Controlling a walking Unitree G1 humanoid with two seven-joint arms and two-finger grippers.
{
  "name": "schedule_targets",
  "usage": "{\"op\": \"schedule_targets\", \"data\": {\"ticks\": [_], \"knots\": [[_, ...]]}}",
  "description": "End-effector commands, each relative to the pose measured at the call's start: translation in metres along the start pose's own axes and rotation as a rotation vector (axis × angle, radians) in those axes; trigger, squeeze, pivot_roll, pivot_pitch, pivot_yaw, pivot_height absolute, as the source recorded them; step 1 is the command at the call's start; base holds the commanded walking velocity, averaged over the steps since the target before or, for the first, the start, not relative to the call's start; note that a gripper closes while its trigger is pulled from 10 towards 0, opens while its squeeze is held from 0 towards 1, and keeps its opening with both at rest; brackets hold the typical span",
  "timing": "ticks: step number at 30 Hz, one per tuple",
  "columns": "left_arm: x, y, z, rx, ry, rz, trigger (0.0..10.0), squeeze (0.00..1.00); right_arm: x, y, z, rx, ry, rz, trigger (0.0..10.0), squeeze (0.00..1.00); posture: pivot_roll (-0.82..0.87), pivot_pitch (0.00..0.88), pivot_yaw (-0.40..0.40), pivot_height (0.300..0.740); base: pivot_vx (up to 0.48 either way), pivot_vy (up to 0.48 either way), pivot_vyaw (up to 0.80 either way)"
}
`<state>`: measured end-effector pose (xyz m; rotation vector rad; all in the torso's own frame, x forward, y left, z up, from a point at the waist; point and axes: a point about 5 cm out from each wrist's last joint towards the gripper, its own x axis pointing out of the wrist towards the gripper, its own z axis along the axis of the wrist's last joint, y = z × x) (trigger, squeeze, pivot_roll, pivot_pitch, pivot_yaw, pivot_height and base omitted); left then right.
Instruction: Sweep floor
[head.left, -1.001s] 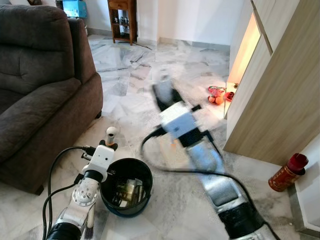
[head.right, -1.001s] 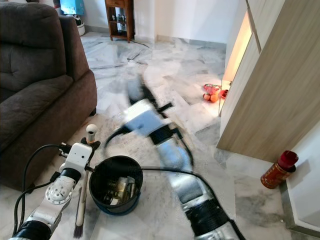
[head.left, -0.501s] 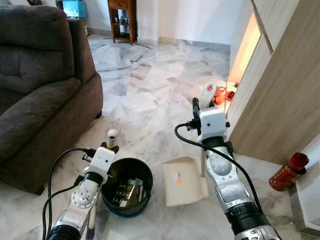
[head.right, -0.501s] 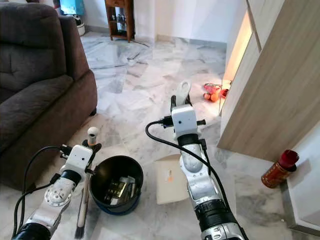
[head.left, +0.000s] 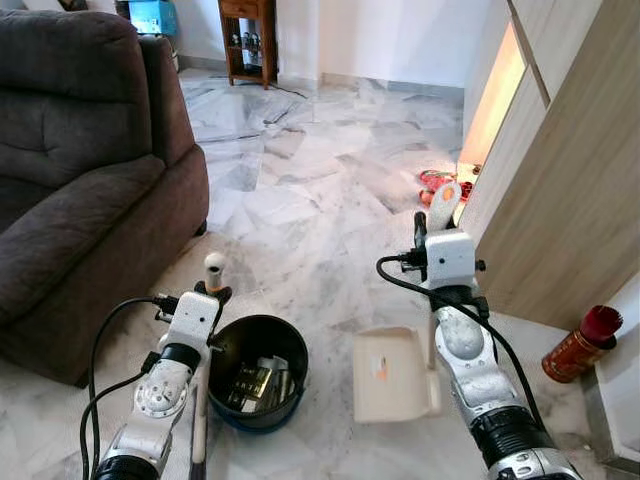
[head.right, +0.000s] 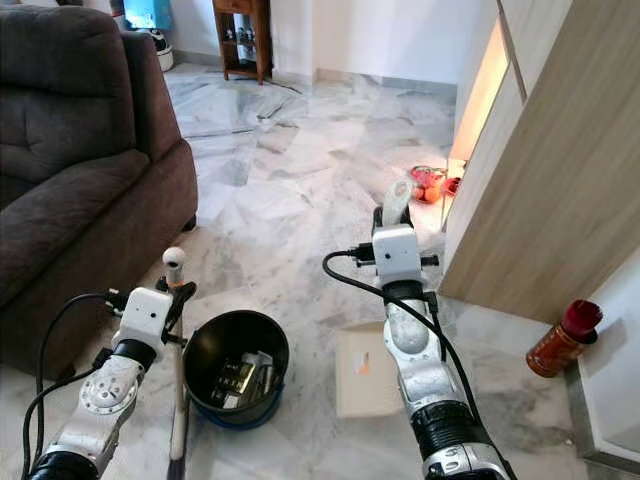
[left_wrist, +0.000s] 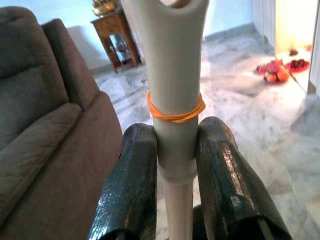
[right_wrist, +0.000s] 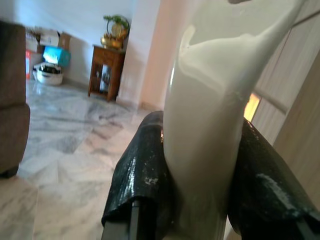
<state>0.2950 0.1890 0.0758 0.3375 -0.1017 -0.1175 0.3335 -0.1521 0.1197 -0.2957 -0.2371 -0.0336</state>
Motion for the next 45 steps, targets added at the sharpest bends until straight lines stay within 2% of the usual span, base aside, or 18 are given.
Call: {"op": "schedule_targets", "data": {"ticks": [1, 10, 20, 35, 45], "knots": [[0.003, 0.003, 0.010, -0.007, -0.047, 0.016, 10.0, 0.00, 0.007, -0.004, 0.009, 0.008, -0.054, -0.006, 10.0, 0.00, 0.09, 0.000, -0.008, 0.740, 0.000, 0.000, 0.00], [0.002, -0.002, 0.014, -0.019, -0.061, 0.010, 10.0, 0.00, 0.005, -0.009, -0.005, 0.037, -0.003, 0.000, 10.0, 0.00, 0.08, 0.000, -0.017, 0.740, 0.000, 0.000, 0.00], [0.002, -0.006, 0.014, -0.028, -0.058, 0.006, 10.0, 0.00, 0.004, -0.013, -0.009, 0.037, 0.005, 0.005, 10.0, 0.00, 0.06, 0.000, -0.017, 0.740, 0.000, 0.000, 0.00], [0.003, -0.007, 0.015, -0.015, -0.063, -0.002, 10.0, 0.00, 0.003, -0.011, -0.011, 0.033, 0.009, 0.012, 10.0, 0.00, 0.07, 0.000, -0.020, 0.740, 0.000, 0.000, 0.00], [0.005, -0.007, 0.016, -0.007, -0.068, -0.004, 10.0, 0.00, 0.003, -0.008, -0.010, 0.035, 0.003, 0.020, 10.0, 0.00, 0.07, 0.000, -0.016, 0.740, -0.274, 0.000, 0.00]]}}
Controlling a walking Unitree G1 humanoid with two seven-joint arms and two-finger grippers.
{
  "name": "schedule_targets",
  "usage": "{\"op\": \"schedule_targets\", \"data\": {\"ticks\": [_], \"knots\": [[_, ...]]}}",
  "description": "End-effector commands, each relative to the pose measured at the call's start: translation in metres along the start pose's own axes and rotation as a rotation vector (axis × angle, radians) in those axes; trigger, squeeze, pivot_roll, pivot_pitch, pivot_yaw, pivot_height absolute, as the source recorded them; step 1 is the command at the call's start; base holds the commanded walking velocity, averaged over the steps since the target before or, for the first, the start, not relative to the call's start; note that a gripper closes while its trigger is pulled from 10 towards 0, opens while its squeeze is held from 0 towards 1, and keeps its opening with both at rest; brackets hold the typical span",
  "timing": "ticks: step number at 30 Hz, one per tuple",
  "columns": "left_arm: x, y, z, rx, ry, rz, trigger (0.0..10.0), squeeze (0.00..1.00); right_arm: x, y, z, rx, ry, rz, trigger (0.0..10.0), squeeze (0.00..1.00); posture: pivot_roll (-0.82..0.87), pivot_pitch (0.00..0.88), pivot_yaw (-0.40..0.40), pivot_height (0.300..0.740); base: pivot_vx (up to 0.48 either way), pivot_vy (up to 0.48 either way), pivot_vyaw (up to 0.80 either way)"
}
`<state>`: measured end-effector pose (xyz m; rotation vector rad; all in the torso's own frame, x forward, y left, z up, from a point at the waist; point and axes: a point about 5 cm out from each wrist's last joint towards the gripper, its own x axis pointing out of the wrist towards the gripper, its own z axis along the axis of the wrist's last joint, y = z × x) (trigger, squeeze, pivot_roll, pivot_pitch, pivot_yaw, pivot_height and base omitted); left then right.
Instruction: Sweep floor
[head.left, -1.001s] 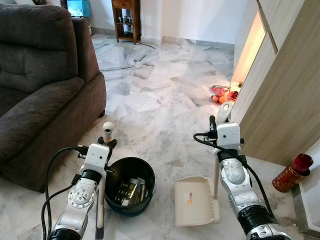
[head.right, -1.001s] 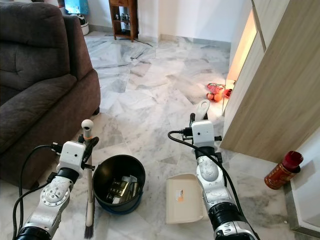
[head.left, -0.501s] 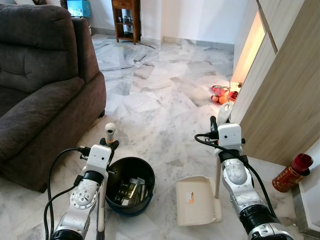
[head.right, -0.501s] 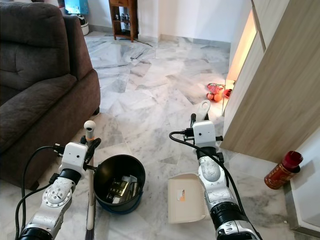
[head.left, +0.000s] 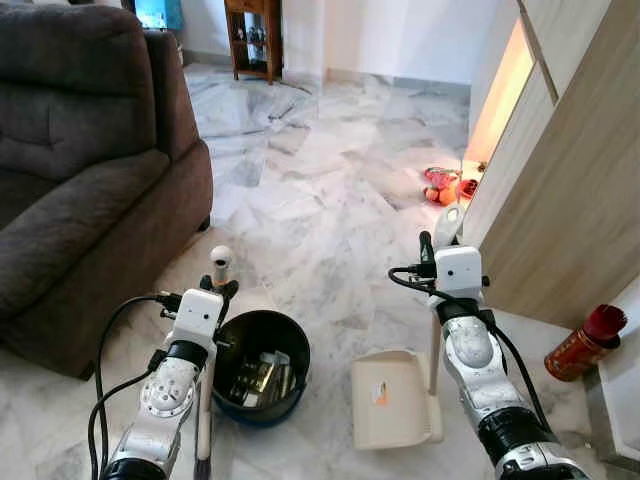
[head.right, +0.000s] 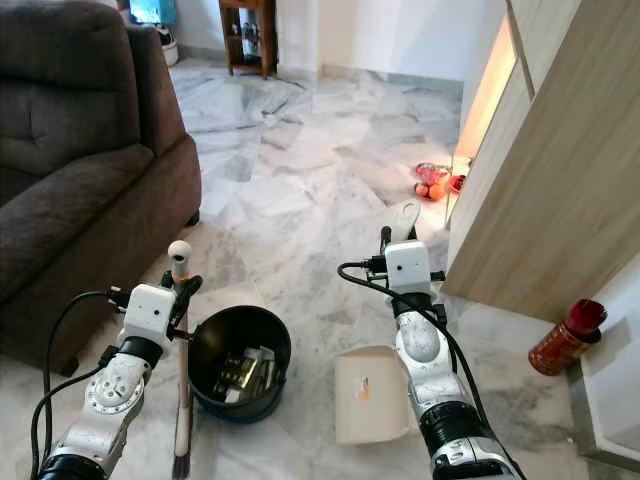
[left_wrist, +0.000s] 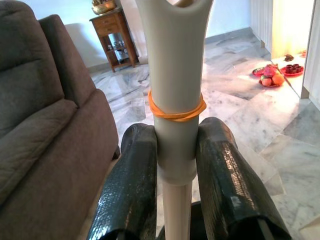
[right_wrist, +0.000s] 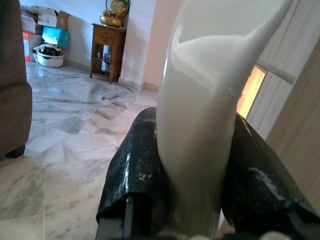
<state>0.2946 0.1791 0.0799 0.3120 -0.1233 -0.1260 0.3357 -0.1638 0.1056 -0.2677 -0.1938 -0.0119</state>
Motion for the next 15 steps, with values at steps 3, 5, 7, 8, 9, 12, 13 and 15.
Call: {"op": "schedule_targets", "data": {"ticks": [3, 5, 7, 8, 9, 12, 13, 15], "knots": [[0.0043, 0.0007, 0.0088, 0.021, -0.044, -0.007, 10.0, 0.00, 0.0039, -0.0003, 0.0067, 0.007, -0.040, -0.004, 10.0, 0.00, 0.06, 0.000, -0.014, 0.740, -0.280, 0.000, 0.00], [0.0044, 0.0009, 0.0086, 0.021, -0.044, -0.008, 10.0, 0.00, 0.0037, 0.0002, 0.0066, 0.007, -0.040, -0.003, 10.0, 0.00, 0.06, 0.000, -0.013, 0.740, -0.277, 0.000, 0.00], [0.0051, 0.0006, 0.0089, 0.024, -0.044, -0.013, 10.0, 0.00, 0.0035, 0.0015, 0.0065, 0.000, -0.043, 0.006, 10.0, 0.00, 0.06, 0.000, -0.012, 0.740, -0.277, 0.000, 0.00], [0.0052, 0.0005, 0.0090, 0.024, -0.045, -0.014, 10.0, 0.00, 0.0034, 0.0016, 0.0065, 0.000, -0.043, 0.007, 10.0, 0.00, 0.06, 0.000, -0.012, 0.740, -0.277, 0.000, 0.00], [0.0053, 0.0003, 0.0092, 0.024, -0.045, -0.014, 10.0, 0.00, 0.0034, 0.0017, 0.0064, 0.000, -0.043, 0.008, 10.0, 0.00, 0.06, 0.000, -0.011, 0.740, -0.277, 0.000, 0.00], [0.0055, -0.0009, 0.0088, 0.024, -0.044, -0.018, 10.0, 0.00, 0.0029, 0.0018, 0.0059, 0.002, -0.043, 0.006, 10.0, 0.00, 0.06, 0.000, -0.011, 0.740, -0.280, 0.000, 0.00], [0.0053, -0.0014, 0.0085, 0.024, -0.044, -0.020, 10.0, 0.00, 0.0025, 0.0022, 0.0056, 0.003, -0.044, 0.008, 10.0, 0.00, 0.06, 0.000, -0.010, 0.740, -0.281, 0.000, 0.00], [0.0055, -0.0021, 0.0084, 0.025, -0.044, -0.024, 10.0, 0.00, 0.0025, 0.0026, 0.0053, 0.003, -0.044, 0.009, 10.0, 0.00, 0.06, 0.000, -0.010, 0.740, -0.281, 0.000, 0.00]]}}
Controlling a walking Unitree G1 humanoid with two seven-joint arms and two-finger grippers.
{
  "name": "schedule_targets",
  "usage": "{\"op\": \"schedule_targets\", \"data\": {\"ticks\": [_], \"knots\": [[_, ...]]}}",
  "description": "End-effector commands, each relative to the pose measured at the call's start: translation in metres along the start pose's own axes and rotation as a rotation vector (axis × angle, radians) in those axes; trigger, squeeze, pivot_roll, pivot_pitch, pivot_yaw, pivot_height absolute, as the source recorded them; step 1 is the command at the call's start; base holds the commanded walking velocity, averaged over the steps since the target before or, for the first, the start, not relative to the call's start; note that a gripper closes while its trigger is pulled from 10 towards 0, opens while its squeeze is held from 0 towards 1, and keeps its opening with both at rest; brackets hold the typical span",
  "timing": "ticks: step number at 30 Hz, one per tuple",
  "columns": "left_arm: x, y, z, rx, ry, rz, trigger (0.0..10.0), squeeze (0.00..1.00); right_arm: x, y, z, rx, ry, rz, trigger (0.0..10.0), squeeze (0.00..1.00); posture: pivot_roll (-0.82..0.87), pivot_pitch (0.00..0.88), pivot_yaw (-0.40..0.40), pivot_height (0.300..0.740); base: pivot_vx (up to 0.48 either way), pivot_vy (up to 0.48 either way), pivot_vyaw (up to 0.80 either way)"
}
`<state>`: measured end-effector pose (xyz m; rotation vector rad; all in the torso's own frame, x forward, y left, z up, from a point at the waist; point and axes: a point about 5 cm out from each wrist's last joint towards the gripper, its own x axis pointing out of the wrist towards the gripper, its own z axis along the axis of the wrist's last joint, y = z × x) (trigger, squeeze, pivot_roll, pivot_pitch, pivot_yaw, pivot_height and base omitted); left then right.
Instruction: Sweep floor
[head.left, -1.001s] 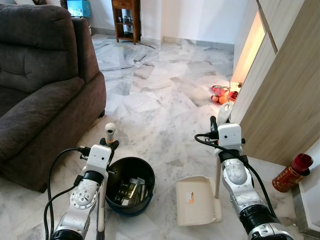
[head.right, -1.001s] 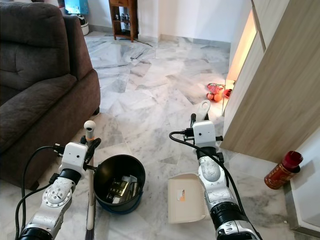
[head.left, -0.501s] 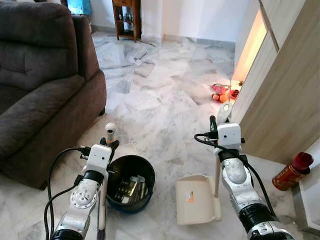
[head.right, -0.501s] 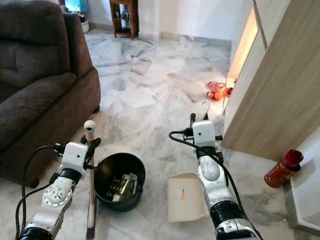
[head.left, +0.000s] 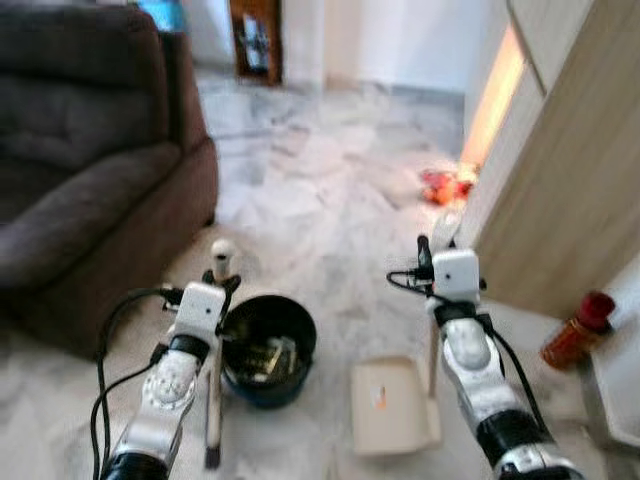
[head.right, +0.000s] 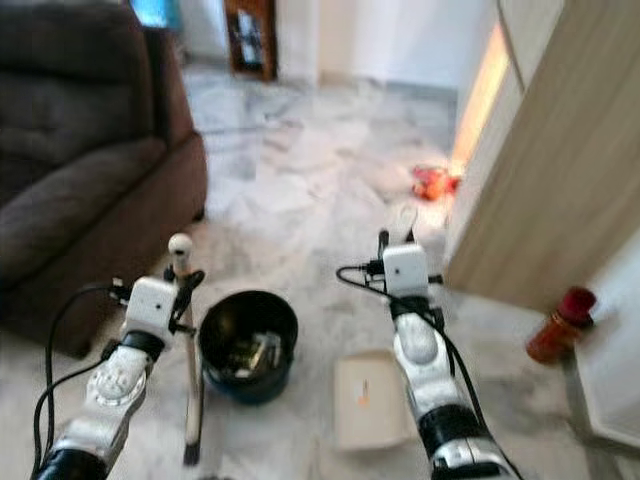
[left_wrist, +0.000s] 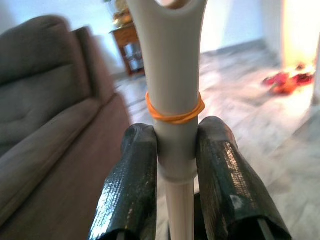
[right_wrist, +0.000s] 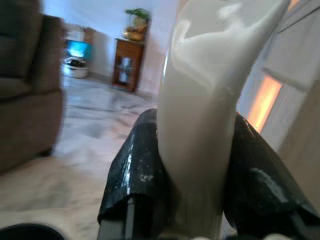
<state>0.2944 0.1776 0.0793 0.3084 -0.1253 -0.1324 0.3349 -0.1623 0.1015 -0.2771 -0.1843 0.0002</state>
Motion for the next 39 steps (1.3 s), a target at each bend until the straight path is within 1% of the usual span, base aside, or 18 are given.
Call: {"op": "schedule_targets", "data": {"ticks": [1, 13, 20, 29, 39], "knots": [[0.006, -0.001, 0.008, 0.029, -0.041, -0.020, 10.0, 0.00, 0.004, 0.000, 0.008, 0.013, -0.052, -0.003, 10.0, 0.00, 0.06, 0.000, -0.009, 0.740, -0.277, 0.000, 0.00], [0.006, 0.000, 0.007, 0.038, -0.041, -0.024, 10.0, 0.00, 0.002, 0.006, 0.007, 0.030, -0.054, 0.014, 10.0, 0.00, 0.07, 0.000, -0.011, 0.740, -0.280, 0.000, 0.00], [0.005, -0.003, 0.004, 0.044, -0.024, -0.027, 10.0, 0.00, -0.001, 0.009, 0.004, 0.045, -0.051, 0.027, 10.0, 0.00, 0.08, 0.000, -0.013, 0.740, 0.000, 0.000, 0.00], [0.007, 0.001, 0.002, 0.046, -0.014, -0.012, 10.0, 0.00, -0.004, 0.009, 0.000, 0.057, -0.034, 0.031, 10.0, 0.00, 0.09, 0.000, -0.019, 0.740, 0.000, 0.000, 0.00], [0.010, 0.002, 0.003, 0.039, -0.016, 0.001, 10.0, 0.00, -0.005, 0.010, -0.003, 0.068, -0.014, 0.038, 10.0, 0.00, 0.09, 0.000, -0.022, 0.740, 0.000, 0.000, -0.80]]}}
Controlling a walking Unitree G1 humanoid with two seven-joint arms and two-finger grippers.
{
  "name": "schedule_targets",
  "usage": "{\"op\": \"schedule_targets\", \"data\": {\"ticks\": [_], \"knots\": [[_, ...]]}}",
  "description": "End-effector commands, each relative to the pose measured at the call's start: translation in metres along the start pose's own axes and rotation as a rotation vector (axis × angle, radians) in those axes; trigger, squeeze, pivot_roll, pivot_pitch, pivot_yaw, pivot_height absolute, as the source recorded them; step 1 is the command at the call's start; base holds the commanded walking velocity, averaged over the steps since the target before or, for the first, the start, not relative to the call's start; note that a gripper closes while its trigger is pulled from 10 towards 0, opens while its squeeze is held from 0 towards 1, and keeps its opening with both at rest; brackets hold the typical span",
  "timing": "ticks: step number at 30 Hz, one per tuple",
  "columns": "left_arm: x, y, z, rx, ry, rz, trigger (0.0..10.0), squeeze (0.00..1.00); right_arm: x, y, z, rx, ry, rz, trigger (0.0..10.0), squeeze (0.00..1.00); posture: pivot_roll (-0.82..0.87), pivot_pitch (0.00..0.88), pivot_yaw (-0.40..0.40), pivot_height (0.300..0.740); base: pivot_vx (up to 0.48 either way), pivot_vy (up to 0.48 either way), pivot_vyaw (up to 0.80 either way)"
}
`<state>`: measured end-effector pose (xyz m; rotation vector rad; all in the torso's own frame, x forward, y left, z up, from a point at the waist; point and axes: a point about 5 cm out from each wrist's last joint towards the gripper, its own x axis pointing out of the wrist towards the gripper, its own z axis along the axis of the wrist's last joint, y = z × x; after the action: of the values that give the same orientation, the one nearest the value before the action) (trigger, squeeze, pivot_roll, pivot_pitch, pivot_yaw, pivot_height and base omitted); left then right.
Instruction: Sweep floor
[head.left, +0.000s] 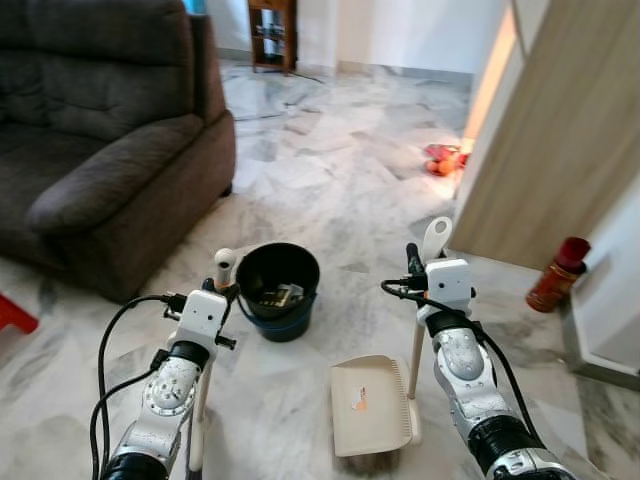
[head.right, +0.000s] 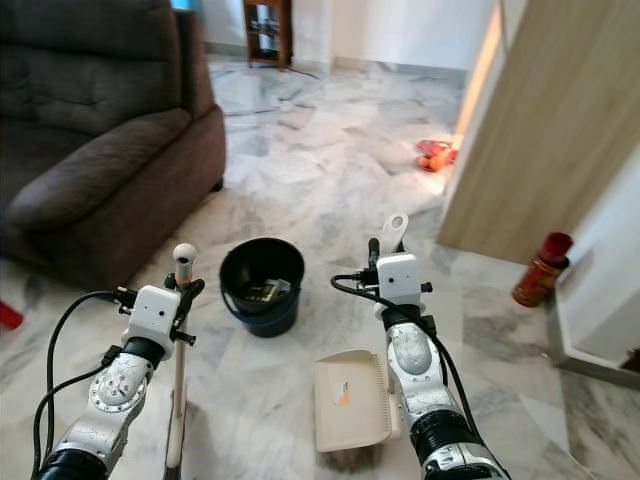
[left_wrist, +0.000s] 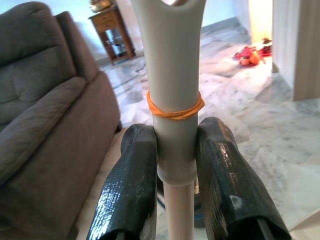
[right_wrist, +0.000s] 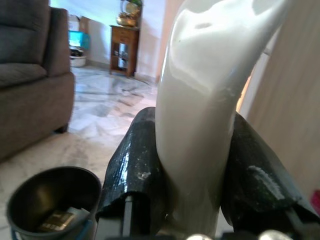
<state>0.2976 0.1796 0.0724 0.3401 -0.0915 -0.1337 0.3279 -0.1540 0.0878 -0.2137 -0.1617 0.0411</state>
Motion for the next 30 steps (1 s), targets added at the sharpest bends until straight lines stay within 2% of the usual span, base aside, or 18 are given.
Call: {"op": "schedule_targets", "data": {"ticks": [1, 7, 11, 22, 26, 30], "knots": [[0.0073, 0.0025, 0.0104, 0.011, -0.050, 0.012, 10.0, 0.00, 0.0044, -0.0009, 0.0063, 0.000, -0.032, 0.001, 10.0, 0.00, 0.09, 0.000, -0.020, 0.740, 0.000, 0.000, -0.80], [0.0072, 0.0044, 0.0068, 0.025, -0.023, 0.039, 10.0, 0.00, 0.0049, -0.0020, 0.0058, -0.001, -0.025, -0.006, 10.0, 0.00, 0.09, 0.000, -0.025, 0.740, 0.000, 0.000, -0.80], [0.0076, 0.0037, 0.0051, 0.035, -0.013, 0.035, 10.0, 0.00, 0.0060, -0.0025, 0.0064, -0.003, -0.024, -0.007, 10.0, 0.00, 0.09, 0.000, -0.025, 0.740, 0.000, -0.371, -0.80], [0.0089, 0.0038, 0.0071, 0.033, -0.020, 0.050, 10.0, 0.00, 0.0069, -0.0032, 0.0069, -0.002, -0.022, -0.004, 10.0, 0.00, 0.08, 0.000, -0.028, 0.740, 0.000, 0.000, -0.80], [0.0087, 0.0030, 0.0066, 0.037, -0.018, 0.050, 10.0, 0.00, 0.0063, -0.0030, 0.0062, -0.003, -0.018, -0.002, 10.0, 0.00, 0.08, 0.000, -0.029, 0.740, 0.000, -0.381, 0.00], [0.0090, 0.0032, 0.0077, 0.032, -0.023, 0.053, 10.0, 0.00, 0.0067, -0.0034, 0.0066, -0.005, -0.019, -0.001, 10.0, 0.00, 0.08, 0.000, -0.031, 0.740, 0.000, 0.000, -0.80]]}}
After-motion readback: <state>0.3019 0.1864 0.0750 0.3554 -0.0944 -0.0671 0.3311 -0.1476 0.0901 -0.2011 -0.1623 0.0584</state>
